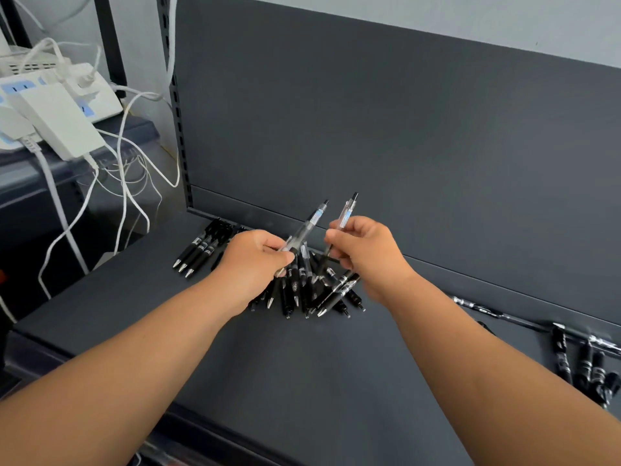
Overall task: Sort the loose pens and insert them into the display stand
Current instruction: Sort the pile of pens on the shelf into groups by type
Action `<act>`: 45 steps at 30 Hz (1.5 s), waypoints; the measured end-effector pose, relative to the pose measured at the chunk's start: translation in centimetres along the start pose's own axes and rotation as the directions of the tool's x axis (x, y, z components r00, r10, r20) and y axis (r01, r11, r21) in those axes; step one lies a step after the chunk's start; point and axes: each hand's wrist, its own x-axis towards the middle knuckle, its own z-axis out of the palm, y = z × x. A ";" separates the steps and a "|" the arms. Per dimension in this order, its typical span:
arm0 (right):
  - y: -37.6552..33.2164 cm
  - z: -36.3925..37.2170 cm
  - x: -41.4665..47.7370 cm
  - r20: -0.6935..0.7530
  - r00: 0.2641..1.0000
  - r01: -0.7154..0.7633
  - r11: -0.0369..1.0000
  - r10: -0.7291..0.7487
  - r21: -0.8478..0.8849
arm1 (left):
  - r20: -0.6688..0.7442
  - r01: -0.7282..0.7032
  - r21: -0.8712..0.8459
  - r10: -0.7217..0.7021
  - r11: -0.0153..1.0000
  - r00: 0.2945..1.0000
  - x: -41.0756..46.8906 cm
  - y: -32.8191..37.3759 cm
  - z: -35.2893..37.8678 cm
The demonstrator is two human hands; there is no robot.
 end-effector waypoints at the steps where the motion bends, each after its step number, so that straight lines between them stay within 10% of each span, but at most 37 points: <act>1: -0.2 -0.1 -0.2 0.018 0.999 -0.034 0.997 0.033 0.069 | 0.031 0.001 -0.027 0.000 1.000 1.000 -0.3 0.2 0.4; 21: 0.6 -1.1 -1.2 0.115 0.959 -0.283 0.850 0.259 0.444 | 0.196 -0.099 0.068 0.084 0.993 0.977 -1.5 0.5 3.3; 30: 1.2 -0.4 0.0 0.070 0.931 -0.361 0.876 0.358 0.319 | 0.030 -0.073 0.403 0.067 0.912 0.997 0.4 -0.5 0.0; 45: 2.3 1.4 2.0 0.097 0.942 -0.329 0.939 0.320 0.096 | 0.147 -0.163 0.708 0.082 0.687 0.986 1.3 -1.1 0.5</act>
